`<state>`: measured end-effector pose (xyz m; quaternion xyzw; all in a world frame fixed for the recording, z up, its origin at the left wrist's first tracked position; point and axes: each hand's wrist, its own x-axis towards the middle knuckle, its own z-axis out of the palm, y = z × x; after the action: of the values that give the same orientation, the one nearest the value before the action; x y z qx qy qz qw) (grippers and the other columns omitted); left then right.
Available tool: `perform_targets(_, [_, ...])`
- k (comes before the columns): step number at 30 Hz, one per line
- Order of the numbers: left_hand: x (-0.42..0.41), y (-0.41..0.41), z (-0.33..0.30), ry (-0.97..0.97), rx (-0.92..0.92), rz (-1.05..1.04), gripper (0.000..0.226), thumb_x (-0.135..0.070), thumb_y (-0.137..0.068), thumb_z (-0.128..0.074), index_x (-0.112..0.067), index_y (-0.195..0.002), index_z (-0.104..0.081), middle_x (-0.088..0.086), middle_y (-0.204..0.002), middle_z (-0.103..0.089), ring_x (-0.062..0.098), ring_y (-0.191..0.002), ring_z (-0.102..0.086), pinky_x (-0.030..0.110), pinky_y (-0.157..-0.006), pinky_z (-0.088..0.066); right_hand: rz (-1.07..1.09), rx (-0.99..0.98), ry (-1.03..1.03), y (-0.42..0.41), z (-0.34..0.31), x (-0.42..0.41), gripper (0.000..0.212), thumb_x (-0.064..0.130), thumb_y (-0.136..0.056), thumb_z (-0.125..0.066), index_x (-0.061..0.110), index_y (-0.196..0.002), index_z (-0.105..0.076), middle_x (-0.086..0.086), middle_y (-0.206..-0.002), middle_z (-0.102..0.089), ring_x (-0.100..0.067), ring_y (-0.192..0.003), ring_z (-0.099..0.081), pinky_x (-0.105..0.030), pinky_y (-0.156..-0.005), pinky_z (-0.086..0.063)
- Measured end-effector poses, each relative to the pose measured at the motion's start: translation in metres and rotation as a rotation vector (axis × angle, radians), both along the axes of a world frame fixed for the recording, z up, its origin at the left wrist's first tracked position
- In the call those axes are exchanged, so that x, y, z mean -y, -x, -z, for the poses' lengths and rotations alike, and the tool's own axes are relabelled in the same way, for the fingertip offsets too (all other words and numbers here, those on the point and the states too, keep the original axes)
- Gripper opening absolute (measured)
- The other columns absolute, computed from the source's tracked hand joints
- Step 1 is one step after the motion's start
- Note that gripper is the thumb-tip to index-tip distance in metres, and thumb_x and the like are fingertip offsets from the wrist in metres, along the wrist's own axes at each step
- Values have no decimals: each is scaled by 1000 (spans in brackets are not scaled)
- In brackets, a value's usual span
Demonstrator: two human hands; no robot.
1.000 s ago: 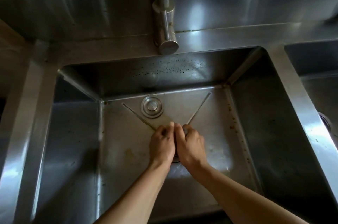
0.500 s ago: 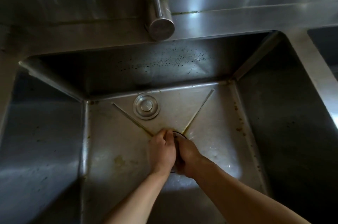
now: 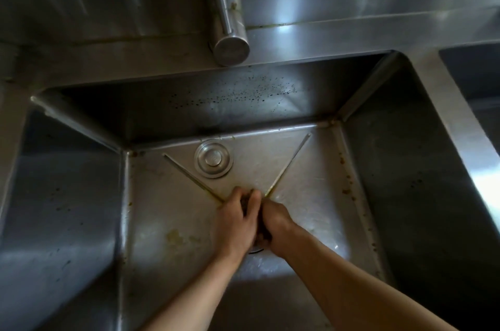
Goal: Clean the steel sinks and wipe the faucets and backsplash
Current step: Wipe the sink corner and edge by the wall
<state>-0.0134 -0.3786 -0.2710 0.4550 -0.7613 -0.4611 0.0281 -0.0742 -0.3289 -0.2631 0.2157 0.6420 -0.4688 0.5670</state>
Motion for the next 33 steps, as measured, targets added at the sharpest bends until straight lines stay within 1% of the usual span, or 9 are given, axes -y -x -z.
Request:
perform_targets(6, [10,8,-30,-161,88,-221,21,-20,-90,-61,-2,-93,-69,17,-94,-70,29,-91,-63,23,-63,-30,38,-138,139,-11,-30,-14,41,36,-103,-35,4,-115,-57,-15,-86,-62,-16,-59,-60,-21,-41,-45])
perform_targets(9, [19,11,-33,-549,163,-410,30,-22,-79,-72,1,-98,-71,16,-96,-70,24,-93,-66,30,-74,-49,-166,-384,160,-19,-39,-33,36,41,-97,-46,21,-126,-46,-12,-118,-61,-23,-96,-64,-39,-79,-57])
perform_targets(12, [22,6,-44,-977,188,-468,43,-29,-65,-74,-1,-98,-70,17,-85,-71,28,-77,-70,39,-73,-58,-631,-794,263,-12,-52,-51,62,58,-90,-45,46,-144,-17,7,-134,-43,-12,-118,-50,-36,-103,-44])
perform_targets(15, [16,0,-67,-1170,90,-485,28,-22,-95,-46,-7,-74,-58,13,-52,-63,21,-44,-63,21,-36,-48,-1031,-1395,357,-2,-48,-51,64,74,-86,-29,42,-141,-25,0,-124,-43,-19,-92,-60,-35,-73,-54])
perform_targets(18, [3,-2,-73,-1180,-2,-556,32,-18,-100,-33,-11,-73,-51,9,-43,-59,23,-52,-61,18,-35,-44,-905,-1605,328,-11,-36,-39,48,68,-91,-29,28,-105,-51,-2,-95,-55,-25,-62,-59,-35,-49,-50])
perform_targets(21, [-1,-1,-64,-1023,-4,-667,28,-13,-93,-48,-8,-66,-56,10,-51,-61,27,-62,-58,28,-57,-46,-580,-1469,201,-26,-36,-31,39,68,-89,-34,30,-81,-41,4,-73,-56,-26,-59,-58,-34,-51,-45])
perform_targets(24, [-3,1,-52,-576,130,-531,26,-19,-91,-54,-5,-74,-68,14,-81,-69,30,-84,-65,30,-67,-43,-261,-1135,111,-31,-38,-23,37,57,-89,-41,28,-66,-42,9,-59,-55,-10,-59,-55,-20,-54,-38])
perform_targets(29, [-9,-2,-49,-139,138,-331,26,-18,-95,-49,-5,-94,-71,18,-102,-69,34,-97,-60,26,-64,-31,-43,-628,30,-28,-20,-14,31,25,-95,-51,18,-69,-68,-2,-70,-70,-19,-75,-67,-37,-71,-55])
perform_targets(33, [-9,-1,-33,42,118,-190,27,-21,-97,-47,-6,-88,-68,14,-95,-69,30,-88,-60,20,-59,-22,42,-284,66,-21,-9,-7,26,16,-95,-48,10,-86,-73,-10,-79,-71,-23,-74,-65,-28,-57,-49])
